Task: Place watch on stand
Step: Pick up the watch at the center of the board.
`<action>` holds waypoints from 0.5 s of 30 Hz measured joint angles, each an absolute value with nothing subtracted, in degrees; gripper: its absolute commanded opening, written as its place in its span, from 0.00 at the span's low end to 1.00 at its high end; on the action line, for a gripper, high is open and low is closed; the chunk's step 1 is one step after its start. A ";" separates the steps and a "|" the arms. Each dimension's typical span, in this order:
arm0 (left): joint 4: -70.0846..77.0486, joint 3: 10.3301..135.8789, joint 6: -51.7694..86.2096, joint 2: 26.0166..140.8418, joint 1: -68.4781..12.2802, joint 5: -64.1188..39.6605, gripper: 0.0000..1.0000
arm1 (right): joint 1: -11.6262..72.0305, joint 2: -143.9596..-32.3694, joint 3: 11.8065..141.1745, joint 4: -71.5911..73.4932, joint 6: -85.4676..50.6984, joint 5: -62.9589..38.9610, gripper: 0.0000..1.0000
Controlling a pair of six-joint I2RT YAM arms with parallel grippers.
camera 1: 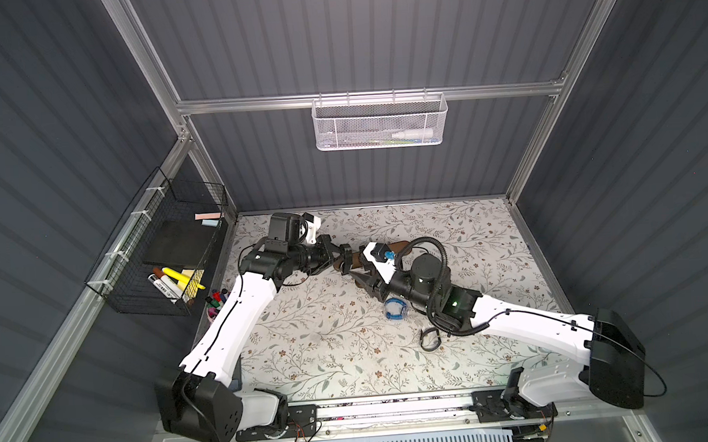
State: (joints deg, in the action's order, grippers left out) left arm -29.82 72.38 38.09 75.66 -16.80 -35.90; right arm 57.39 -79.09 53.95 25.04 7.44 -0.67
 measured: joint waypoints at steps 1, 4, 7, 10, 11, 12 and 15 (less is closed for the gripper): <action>-29.12 72.14 38.44 75.31 -16.80 -35.75 0.00 | 57.45 -79.40 54.11 25.04 5.89 -0.69 0.54; -27.66 71.59 39.09 75.09 -16.80 -35.44 0.00 | 57.49 -80.25 54.41 25.08 2.76 -0.45 0.53; -26.94 71.31 39.55 75.09 -16.80 -35.09 0.00 | 57.49 -81.21 55.11 24.77 0.89 -0.30 0.50; -26.33 71.13 39.94 74.89 -16.80 -35.03 0.00 | 57.49 -82.37 56.40 24.77 -0.05 -0.40 0.49; -26.11 70.98 39.99 74.83 -16.80 -34.94 0.00 | 57.49 -82.78 56.86 24.80 -0.23 -0.40 0.48; -25.85 70.76 40.14 74.72 -16.80 -34.89 0.00 | 57.49 -83.13 57.23 24.84 -0.36 -0.38 0.47; -25.65 70.50 40.40 74.56 -16.80 -34.92 0.00 | 57.49 -84.18 57.43 25.61 -0.62 -0.08 0.44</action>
